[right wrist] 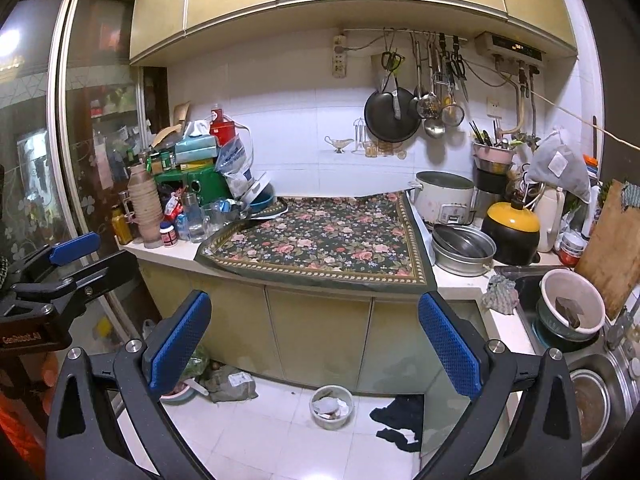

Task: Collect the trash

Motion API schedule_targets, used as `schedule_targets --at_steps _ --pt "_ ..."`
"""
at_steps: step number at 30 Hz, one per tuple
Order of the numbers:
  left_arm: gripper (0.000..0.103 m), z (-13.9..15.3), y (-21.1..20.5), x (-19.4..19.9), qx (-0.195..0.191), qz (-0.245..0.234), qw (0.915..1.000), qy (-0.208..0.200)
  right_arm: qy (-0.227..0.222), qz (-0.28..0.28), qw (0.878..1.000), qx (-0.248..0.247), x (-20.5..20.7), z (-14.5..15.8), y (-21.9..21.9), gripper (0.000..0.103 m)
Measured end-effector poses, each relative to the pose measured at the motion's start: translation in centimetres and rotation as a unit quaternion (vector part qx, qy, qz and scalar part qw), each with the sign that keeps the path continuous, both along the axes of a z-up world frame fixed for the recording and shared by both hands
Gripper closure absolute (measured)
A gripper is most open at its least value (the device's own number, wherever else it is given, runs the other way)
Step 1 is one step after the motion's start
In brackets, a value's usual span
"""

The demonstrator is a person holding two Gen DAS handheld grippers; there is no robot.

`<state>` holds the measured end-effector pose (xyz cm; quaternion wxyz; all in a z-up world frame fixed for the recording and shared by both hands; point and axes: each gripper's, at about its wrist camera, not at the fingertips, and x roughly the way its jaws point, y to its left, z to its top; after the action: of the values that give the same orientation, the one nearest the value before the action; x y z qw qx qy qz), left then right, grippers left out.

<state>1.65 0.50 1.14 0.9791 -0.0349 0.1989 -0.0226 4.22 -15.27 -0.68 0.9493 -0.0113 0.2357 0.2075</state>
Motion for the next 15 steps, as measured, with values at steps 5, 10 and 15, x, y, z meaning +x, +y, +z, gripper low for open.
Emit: schedule_targets --at_steps 5,10,15 --pt "0.001 -0.03 0.18 0.02 -0.001 -0.001 1.0 0.0 0.0 0.002 1.0 0.0 0.03 -0.07 -0.11 0.0" --pt "0.001 -0.01 0.15 0.19 -0.005 0.001 1.0 -0.002 0.0 0.001 1.0 0.0 0.06 -0.11 -0.09 0.0" --pt "0.001 0.08 0.25 0.26 -0.009 0.001 1.0 -0.004 0.001 0.001 1.0 0.0 0.08 0.05 -0.28 0.0"
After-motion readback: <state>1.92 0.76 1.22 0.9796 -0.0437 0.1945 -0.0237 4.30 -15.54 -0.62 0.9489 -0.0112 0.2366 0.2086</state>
